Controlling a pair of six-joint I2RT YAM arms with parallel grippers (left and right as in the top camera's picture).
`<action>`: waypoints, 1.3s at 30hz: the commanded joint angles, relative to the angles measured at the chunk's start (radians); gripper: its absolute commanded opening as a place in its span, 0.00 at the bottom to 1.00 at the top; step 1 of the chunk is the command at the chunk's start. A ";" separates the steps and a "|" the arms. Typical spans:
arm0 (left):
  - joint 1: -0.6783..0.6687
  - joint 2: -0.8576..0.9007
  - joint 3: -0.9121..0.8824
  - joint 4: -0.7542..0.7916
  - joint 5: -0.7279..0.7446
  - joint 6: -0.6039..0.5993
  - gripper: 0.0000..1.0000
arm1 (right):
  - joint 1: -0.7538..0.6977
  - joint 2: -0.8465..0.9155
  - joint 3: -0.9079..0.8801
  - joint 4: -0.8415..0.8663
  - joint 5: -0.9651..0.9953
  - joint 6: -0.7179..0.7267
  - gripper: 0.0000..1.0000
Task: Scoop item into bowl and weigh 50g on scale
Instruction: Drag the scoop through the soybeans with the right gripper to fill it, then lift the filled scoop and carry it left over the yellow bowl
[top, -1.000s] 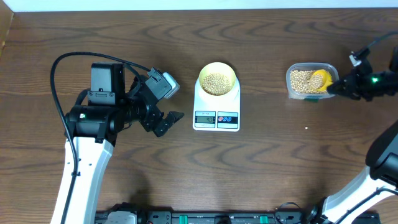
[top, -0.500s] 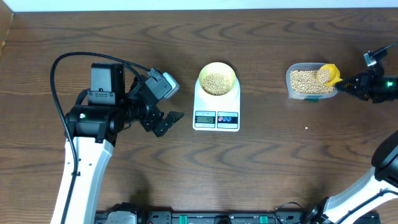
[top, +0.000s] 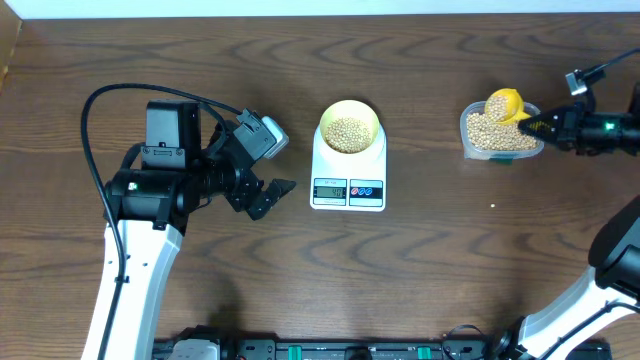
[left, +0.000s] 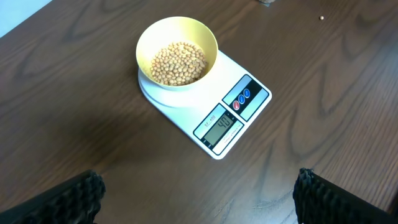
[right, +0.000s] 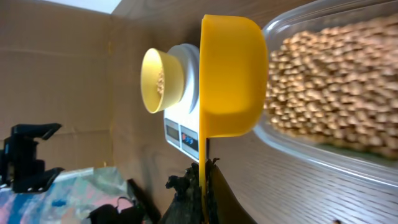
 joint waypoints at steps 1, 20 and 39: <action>0.004 0.000 0.015 0.000 0.009 -0.012 0.99 | 0.040 0.012 0.018 -0.008 -0.050 -0.010 0.01; 0.004 0.000 0.015 0.000 0.009 -0.012 0.99 | 0.334 0.012 0.018 0.099 -0.049 0.089 0.01; 0.004 0.000 0.015 0.000 0.009 -0.012 0.99 | 0.531 0.012 0.051 0.443 -0.012 0.450 0.01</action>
